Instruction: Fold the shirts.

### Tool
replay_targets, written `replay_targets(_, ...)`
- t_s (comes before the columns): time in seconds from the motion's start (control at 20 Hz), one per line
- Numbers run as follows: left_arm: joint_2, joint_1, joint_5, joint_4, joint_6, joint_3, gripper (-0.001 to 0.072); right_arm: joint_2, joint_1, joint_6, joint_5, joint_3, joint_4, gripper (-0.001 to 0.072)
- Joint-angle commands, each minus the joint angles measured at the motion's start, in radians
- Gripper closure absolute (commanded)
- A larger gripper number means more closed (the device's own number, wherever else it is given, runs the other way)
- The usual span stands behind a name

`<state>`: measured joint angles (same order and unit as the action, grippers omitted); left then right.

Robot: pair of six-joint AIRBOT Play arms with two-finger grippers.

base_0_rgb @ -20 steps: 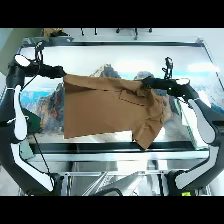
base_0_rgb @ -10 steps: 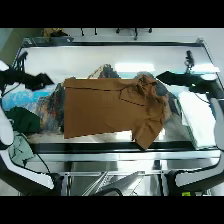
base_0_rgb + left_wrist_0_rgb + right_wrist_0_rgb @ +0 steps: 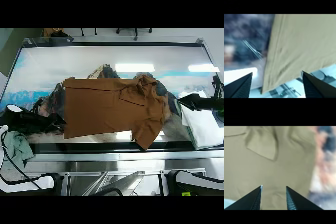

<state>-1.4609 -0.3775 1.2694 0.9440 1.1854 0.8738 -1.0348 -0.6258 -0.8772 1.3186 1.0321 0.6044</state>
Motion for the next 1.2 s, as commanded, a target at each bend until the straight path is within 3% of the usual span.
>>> replay_targets(0.0, 0.019, 0.038, -0.109, -0.058, -0.034, -0.13, 0.004, 0.019, -0.061, -0.034, 0.006, -0.065, 0.097, 0.0363)
replay_targets(0.15, 0.006, 0.109, -0.148, -0.097, -0.046, -0.13, 0.0041, 0.017, -0.061, -0.041, -0.039, -0.096, 0.136, 0.031)
replay_targets(0.2, 0.0, 0.129, -0.149, -0.11, -0.053, -0.126, 0.0087, 0.013, -0.061, -0.041, -0.038, -0.103, 0.137, 0.0309)
replay_targets(0.3, -0.018, 0.166, -0.132, -0.103, -0.057, -0.089, 0.0528, 0.002, -0.061, -0.041, -0.039, -0.116, 0.138, 0.0266)
replay_targets(0.35, -0.023, 0.176, -0.116, -0.1, -0.06, -0.067, 0.0702, -0.007, -0.06, -0.047, -0.039, -0.122, 0.149, 0.0219)
replay_targets(0.6, -0.023, 0.138, -0.076, -0.097, -0.059, 0.036, 0.0696, -0.065, -0.041, -0.055, -0.055, -0.201, 0.155, 0.0226)
replay_targets(1.0, -0.024, 0.034, -0.069, -0.098, -0.071, 0.054, 0.0696, -0.139, 0.23, -0.122, -0.29, -0.245, 0.144, 0.0232)
replay_targets(1.1, -0.024, 0.033, -0.068, -0.098, -0.079, 0.055, 0.0696, -0.148, 0.29, -0.111, -0.284, -0.245, 0.108, 0.035)
replay_targets(1.15, -0.024, 0.033, -0.068, -0.102, -0.079, 0.055, 0.0696, -0.147, 0.321, -0.093, -0.262, -0.244, 0.064, 0.0347)
